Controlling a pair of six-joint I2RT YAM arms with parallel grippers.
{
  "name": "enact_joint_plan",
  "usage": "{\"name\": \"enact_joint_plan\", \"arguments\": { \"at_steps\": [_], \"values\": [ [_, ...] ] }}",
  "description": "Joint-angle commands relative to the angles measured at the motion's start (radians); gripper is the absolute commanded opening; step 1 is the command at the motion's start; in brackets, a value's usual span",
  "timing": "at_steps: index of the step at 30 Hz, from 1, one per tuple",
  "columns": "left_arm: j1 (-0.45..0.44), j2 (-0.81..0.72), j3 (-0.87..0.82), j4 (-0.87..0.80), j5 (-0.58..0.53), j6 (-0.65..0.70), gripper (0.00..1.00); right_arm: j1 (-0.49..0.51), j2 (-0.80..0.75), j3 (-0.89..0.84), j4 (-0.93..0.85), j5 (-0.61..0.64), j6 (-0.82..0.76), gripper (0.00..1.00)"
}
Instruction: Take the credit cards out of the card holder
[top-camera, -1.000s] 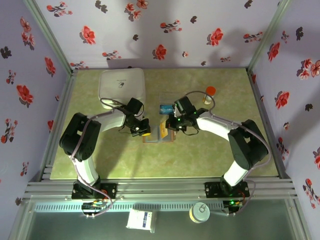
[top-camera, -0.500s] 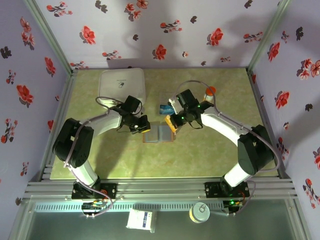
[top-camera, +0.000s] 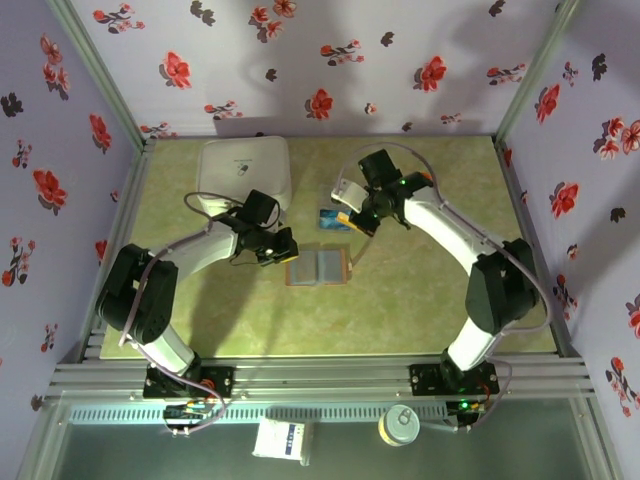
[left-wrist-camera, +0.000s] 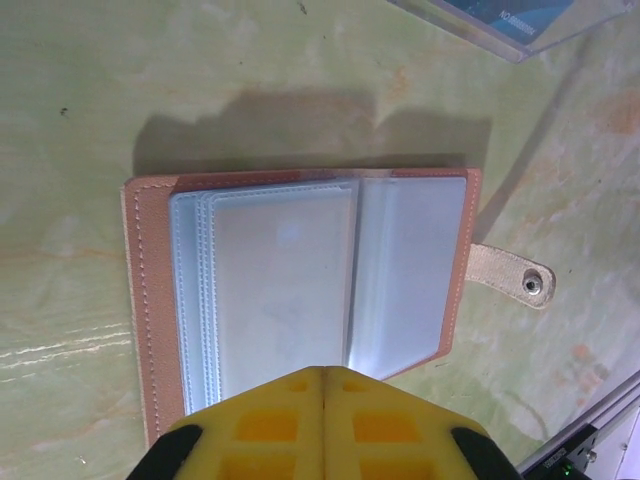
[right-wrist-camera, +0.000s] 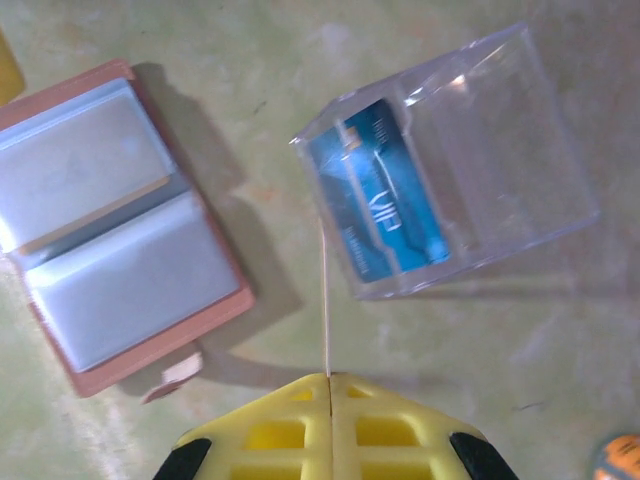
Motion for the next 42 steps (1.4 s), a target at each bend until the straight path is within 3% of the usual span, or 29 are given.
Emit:
{"name": "enact_joint_plan", "arguments": {
  "at_steps": [1,21,31,42],
  "values": [
    [0.011,-0.025,-0.009,-0.028,-0.015,0.004,0.07,-0.022,0.077,0.103,-0.097,-0.059,-0.131,0.0],
    [0.052,-0.079,-0.057,-0.088,-0.028,0.03,0.05,-0.08,0.562,0.759,-0.39,-0.155,-0.298,0.0],
    [0.058,-0.1,-0.082,-0.09,-0.043,0.012,0.05,-0.083,0.684,0.907,-0.509,-0.156,-0.359,0.0],
    [0.059,-0.099,-0.086,-0.087,-0.047,-0.002,0.05,-0.083,0.724,0.927,-0.546,-0.22,-0.396,0.0]
  ]
}}
